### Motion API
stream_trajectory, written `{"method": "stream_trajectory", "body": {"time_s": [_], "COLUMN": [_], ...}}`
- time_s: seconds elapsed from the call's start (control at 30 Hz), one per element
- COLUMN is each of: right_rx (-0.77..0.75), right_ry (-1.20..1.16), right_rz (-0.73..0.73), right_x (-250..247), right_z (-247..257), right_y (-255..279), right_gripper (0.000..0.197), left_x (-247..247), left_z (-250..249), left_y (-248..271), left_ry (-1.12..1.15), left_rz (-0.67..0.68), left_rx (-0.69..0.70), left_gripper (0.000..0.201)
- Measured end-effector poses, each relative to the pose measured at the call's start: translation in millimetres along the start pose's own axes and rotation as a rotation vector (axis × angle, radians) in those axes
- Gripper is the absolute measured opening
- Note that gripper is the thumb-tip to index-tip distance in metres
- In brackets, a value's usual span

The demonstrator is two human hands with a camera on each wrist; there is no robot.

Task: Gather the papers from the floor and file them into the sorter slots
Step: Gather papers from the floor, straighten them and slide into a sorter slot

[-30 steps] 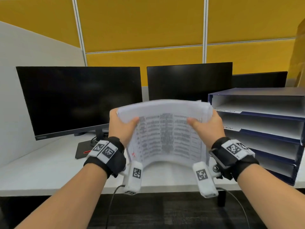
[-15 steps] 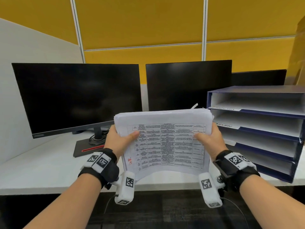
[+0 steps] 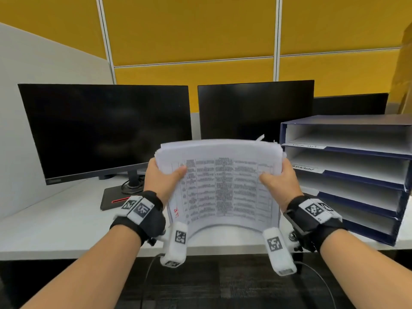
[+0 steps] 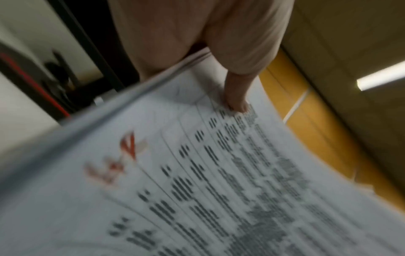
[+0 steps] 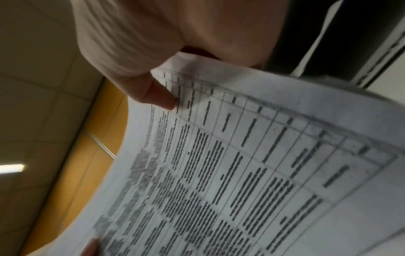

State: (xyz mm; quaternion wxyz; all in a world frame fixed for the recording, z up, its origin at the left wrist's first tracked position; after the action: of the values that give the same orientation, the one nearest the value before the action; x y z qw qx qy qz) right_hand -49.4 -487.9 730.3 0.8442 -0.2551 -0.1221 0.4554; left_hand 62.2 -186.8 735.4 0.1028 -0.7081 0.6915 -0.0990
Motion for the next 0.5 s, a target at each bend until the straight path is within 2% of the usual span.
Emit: {"method": "stream_trajectory", "body": {"time_s": [0.13, 0.23, 0.4, 0.5], "right_rx": [0.089, 0.093, 0.077, 0.028], "right_ry": [-0.003, -0.024, 0.027, 0.042], "right_rz": [0.064, 0.006, 0.005, 0.008], "right_x": [4.4, 0.6, 0.4, 6.0], "right_z": [-20.8, -21.3, -24.1, -18.1], "right_y": [9.3, 8.7, 10.8, 11.9], "right_gripper": [0.049, 0.041, 0.033, 0.028], "left_x": [3.9, 5.2, 4.2, 5.9], "left_z": [25.8, 28.1, 30.7, 28.9], "left_y": [2.9, 1.8, 6.0, 5.6], "left_ry": [-0.082, -0.051, -0.068, -0.078], "left_rz": [0.110, 0.095, 0.110, 0.071], "left_rx": [-0.064, -0.074, -0.079, -0.072], "left_gripper": [0.046, 0.050, 0.035, 0.031]}}
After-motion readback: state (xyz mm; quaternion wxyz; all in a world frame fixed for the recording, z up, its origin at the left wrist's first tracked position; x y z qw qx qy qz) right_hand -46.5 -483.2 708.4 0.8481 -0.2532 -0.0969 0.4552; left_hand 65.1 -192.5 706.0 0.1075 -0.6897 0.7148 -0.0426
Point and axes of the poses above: each hand's wrist, its own y-axis away from the middle knuckle, its own x-axis out of the palm, z = x × y, the point moved 10 cm from there along -y, towards the middle knuckle, and after that the axes turned 7 degrees about -x, right-handed, at the moved point
